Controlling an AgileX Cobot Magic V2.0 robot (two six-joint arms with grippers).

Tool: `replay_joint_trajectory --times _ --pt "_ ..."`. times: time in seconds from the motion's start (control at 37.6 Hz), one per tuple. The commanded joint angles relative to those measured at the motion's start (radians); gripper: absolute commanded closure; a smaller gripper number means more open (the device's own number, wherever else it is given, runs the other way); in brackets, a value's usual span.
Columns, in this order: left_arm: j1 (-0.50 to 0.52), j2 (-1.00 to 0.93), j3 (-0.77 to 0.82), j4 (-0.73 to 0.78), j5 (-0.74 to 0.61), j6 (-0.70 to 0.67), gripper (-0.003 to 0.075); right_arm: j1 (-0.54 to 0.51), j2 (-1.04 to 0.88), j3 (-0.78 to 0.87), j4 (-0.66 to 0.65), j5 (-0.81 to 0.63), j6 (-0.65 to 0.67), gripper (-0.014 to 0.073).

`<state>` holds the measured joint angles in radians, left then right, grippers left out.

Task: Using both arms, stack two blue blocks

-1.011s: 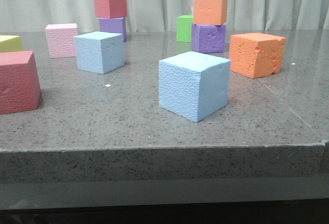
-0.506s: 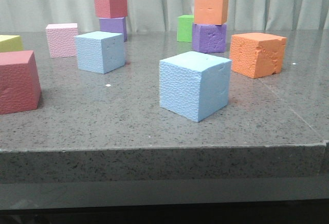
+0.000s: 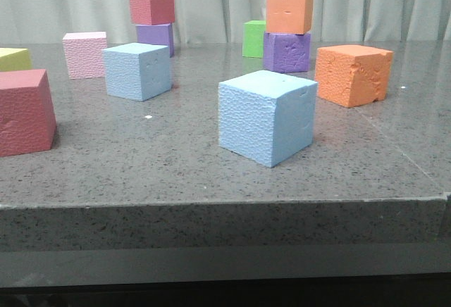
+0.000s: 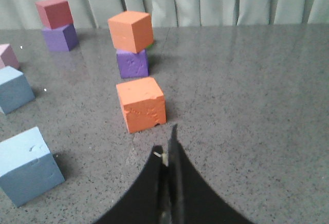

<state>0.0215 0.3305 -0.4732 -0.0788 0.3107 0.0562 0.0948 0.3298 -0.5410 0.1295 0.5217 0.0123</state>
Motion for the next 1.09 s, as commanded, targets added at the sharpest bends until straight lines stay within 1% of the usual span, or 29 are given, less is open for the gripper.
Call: replay_joint_trajectory --times 0.0,0.21,0.29,0.37,0.4,0.51,0.56,0.59,0.61,0.67,0.72,0.77,0.8,0.85,0.9,0.93,1.06 --pt "0.001 0.076 -0.081 0.002 -0.038 -0.006 0.0741 -0.005 0.079 -0.053 -0.009 -0.056 -0.003 0.066" --pt "0.001 0.103 -0.097 -0.004 -0.043 -0.006 0.0741 -0.005 0.107 -0.053 -0.009 -0.073 -0.003 0.0658" --pt "0.001 0.103 -0.097 -0.004 -0.043 -0.006 0.0741 -0.005 0.107 -0.053 -0.009 -0.07 -0.003 0.0636" --pt "0.001 0.103 -0.097 -0.004 -0.043 -0.006 0.0741 -0.005 0.107 -0.053 -0.009 -0.07 -0.003 0.0566" --pt "0.001 0.103 -0.097 -0.004 -0.043 -0.006 0.0741 -0.005 0.107 -0.053 -0.009 -0.07 -0.003 0.053" --pt "0.001 0.103 -0.097 -0.004 -0.053 -0.006 0.0738 -0.005 0.107 -0.053 -0.009 -0.07 -0.003 0.0346" --pt "0.001 0.103 -0.097 -0.004 -0.057 -0.006 0.0716 -0.005 0.107 -0.053 -0.009 -0.07 -0.003 0.0245" --pt "0.001 0.103 -0.097 -0.004 -0.059 -0.006 0.069 -0.005 0.107 -0.053 -0.009 -0.07 -0.003 0.0198" --pt "0.001 0.103 -0.097 -0.004 -0.059 -0.006 0.0646 -0.005 0.107 -0.053 -0.009 -0.07 -0.003 0.0158" --pt "0.001 0.103 -0.097 -0.004 -0.059 -0.006 0.0524 -0.005 0.107 -0.053 -0.009 -0.07 -0.003 0.0099" --pt "0.001 0.103 -0.097 -0.004 -0.059 -0.006 0.0372 -0.005 0.107 -0.053 -0.009 -0.07 -0.003 0.0054" --pt "0.001 0.103 -0.097 -0.004 -0.059 -0.006 0.0237 -0.005 0.107 -0.053 -0.009 -0.071 -0.003 0.0009" --pt "0.001 0.103 -0.097 -0.004 -0.059 -0.006 0.0185 -0.005 0.107 -0.053 -0.009 -0.074 -0.003 -0.0011" --pt "0.001 0.103 -0.097 -0.004 -0.059 -0.006 0.0111 -0.005 0.107 -0.053 -0.009 -0.08 -0.003 -0.0051" --pt "0.001 0.103 -0.097 -0.004 -0.062 -0.006 0.0057 -0.005 0.107 -0.053 -0.009 -0.084 -0.003 -0.0069" --pt "0.001 0.103 -0.097 -0.004 -0.064 -0.006 0.0045 -0.005 0.108 -0.053 -0.009 -0.085 -0.004 -0.0068" --pt "0.001 0.103 -0.097 -0.004 -0.066 -0.006 0.0038 -0.004 0.131 -0.065 -0.009 -0.088 -0.023 -0.006"
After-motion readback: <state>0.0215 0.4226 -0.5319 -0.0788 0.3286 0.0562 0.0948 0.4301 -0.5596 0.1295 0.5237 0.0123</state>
